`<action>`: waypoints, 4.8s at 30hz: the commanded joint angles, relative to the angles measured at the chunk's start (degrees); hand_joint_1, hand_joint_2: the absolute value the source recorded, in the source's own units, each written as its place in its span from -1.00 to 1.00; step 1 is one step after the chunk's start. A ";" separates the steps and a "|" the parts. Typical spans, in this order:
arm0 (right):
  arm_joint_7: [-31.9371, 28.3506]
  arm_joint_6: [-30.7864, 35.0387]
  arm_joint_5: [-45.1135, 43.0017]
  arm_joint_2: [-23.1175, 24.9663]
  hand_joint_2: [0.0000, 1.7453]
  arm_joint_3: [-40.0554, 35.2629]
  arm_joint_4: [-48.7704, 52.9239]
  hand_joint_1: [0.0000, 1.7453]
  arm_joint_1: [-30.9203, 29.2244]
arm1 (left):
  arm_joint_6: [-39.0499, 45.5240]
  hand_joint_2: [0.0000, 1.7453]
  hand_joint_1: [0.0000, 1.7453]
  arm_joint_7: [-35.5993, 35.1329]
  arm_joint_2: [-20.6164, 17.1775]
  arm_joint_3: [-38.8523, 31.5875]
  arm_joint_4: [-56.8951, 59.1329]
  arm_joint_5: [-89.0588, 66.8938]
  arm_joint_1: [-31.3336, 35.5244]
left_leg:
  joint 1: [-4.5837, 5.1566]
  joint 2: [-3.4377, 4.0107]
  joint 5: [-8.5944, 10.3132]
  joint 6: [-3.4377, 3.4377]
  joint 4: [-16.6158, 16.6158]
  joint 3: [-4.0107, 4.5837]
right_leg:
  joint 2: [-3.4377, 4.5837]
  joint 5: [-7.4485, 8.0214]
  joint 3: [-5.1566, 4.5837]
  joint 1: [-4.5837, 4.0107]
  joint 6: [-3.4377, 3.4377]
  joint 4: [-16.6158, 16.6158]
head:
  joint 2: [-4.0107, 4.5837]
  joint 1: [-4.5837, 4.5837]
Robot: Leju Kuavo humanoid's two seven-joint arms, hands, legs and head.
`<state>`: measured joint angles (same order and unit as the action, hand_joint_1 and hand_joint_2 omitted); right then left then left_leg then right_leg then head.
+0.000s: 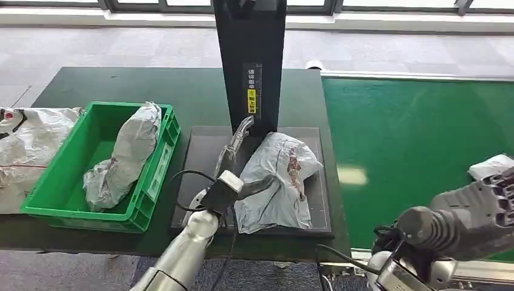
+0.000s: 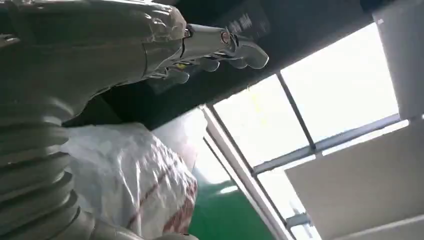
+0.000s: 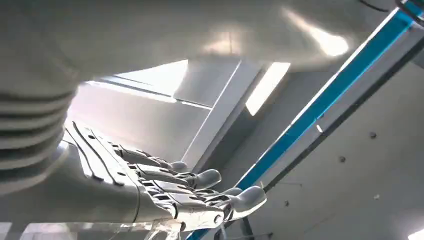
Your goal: Moved the parcel from conveyor to table for the left to box.
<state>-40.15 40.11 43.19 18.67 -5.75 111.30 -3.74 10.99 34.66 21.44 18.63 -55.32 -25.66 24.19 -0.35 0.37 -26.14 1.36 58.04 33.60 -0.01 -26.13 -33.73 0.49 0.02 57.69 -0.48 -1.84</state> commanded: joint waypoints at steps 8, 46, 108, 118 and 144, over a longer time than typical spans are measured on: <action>0.15 -0.11 -1.33 1.33 1.00 -0.43 0.35 -1.00 1.63 | 10.68 1.00 -1.00 -15.20 -1.44 27.16 26.71 1.13 12.08 | -0.01 -0.32 0.08 -0.03 -0.15 -0.13 | -0.28 -0.02 0.23 -0.02 -0.01 -0.16 | 0.00 0.00; 0.15 -0.11 -0.87 1.33 1.00 -1.38 1.22 -1.00 3.01 | 12.00 1.00 1.00 -28.70 -1.44 36.24 34.94 -3.42 14.31 | -0.01 -0.05 0.03 -0.02 -0.12 -0.15 | 0.01 0.01 0.19 -0.02 0.01 -0.10 | 0.00 0.00; 0.15 -0.11 -0.54 1.33 1.00 2.82 1.09 -1.00 5.05 | 29.01 1.00 1.00 -9.22 -1.44 -46.48 -23.55 -34.59 1.30 | -0.12 0.14 0.04 0.04 -0.11 -0.10 | 0.11 -0.01 0.03 -0.05 0.04 -0.05 | 0.00 0.00; 0.15 -0.11 -0.12 1.33 1.00 1.67 1.97 -1.00 5.99 | 29.01 1.00 1.00 -12.71 -6.02 -57.55 0.94 -42.31 9.88 | -0.08 -0.07 0.14 0.04 -0.29 -0.24 | -0.07 0.02 0.24 -0.05 0.04 -0.17 | 0.00 0.00; 0.15 -0.11 0.61 1.33 1.00 0.28 -2.93 -1.00 5.02 | 29.01 1.00 -1.00 -38.11 -11.24 -50.21 28.51 -62.65 13.64 | -0.01 -0.25 0.32 -0.12 -0.39 -0.49 | -0.39 0.14 0.61 0.07 0.03 -0.24 | 0.00 0.00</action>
<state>-40.13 39.95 43.93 18.45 -4.26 112.98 -1.23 40.04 -1.99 13.20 -35.71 -35.97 -89.98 39.94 -0.38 0.09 -26.00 1.23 57.91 33.10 -0.45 -26.23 -33.06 0.59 -0.03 57.70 -0.48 -1.84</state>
